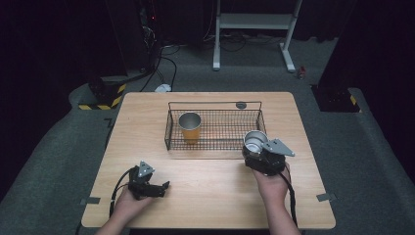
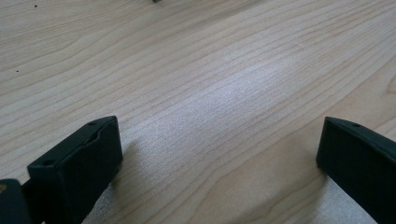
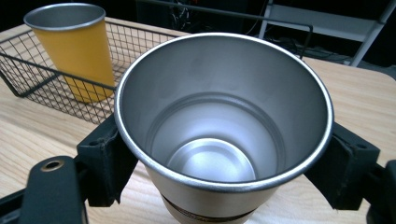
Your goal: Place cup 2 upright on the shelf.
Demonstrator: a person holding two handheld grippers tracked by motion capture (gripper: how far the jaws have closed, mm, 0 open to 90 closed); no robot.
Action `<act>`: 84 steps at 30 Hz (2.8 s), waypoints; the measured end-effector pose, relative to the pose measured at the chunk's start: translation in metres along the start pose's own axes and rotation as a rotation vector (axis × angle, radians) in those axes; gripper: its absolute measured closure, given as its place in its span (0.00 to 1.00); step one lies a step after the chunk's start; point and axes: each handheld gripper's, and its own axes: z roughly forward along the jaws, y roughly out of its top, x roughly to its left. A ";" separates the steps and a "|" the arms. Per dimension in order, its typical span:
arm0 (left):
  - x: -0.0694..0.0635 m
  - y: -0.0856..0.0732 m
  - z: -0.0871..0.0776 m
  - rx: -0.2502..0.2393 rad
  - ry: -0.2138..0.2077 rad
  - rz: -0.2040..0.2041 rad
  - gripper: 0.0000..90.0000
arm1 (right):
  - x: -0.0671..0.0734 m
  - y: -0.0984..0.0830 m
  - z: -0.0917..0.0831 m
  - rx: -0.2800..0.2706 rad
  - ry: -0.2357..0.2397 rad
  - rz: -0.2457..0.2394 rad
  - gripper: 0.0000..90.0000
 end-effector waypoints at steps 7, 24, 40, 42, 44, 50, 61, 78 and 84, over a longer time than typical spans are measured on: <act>0.000 0.000 0.000 0.000 0.000 0.000 0.01 | 0.003 0.013 0.004 -0.011 0.006 -0.010 0.20; 0.000 0.000 0.000 0.000 0.000 0.008 0.01 | 0.005 0.045 0.016 -0.030 -0.005 -0.014 0.20; 0.000 0.000 0.000 0.000 -0.003 0.008 0.01 | 0.005 0.060 0.042 0.007 -0.026 -0.023 0.20; 0.000 0.000 0.000 0.000 -0.003 0.008 0.01 | 0.006 0.062 0.046 0.012 -0.027 -0.022 0.20; 0.000 0.000 0.000 0.000 -0.003 0.008 0.01 | 0.007 0.065 0.050 0.018 -0.024 -0.023 0.20; 0.000 0.000 0.000 0.000 -0.003 0.007 0.01 | 0.010 0.072 0.063 0.034 -0.029 -0.031 0.20; 0.000 0.000 0.000 0.000 -0.004 0.008 0.01 | 0.015 0.071 0.088 0.079 -0.034 -0.025 0.20; 0.000 0.000 0.000 0.000 -0.004 0.008 0.01 | 0.017 0.057 0.119 0.164 -0.042 -0.007 0.20; 0.000 0.000 0.000 0.000 -0.004 0.009 0.01 | 0.018 0.051 0.132 0.200 -0.049 -0.003 0.20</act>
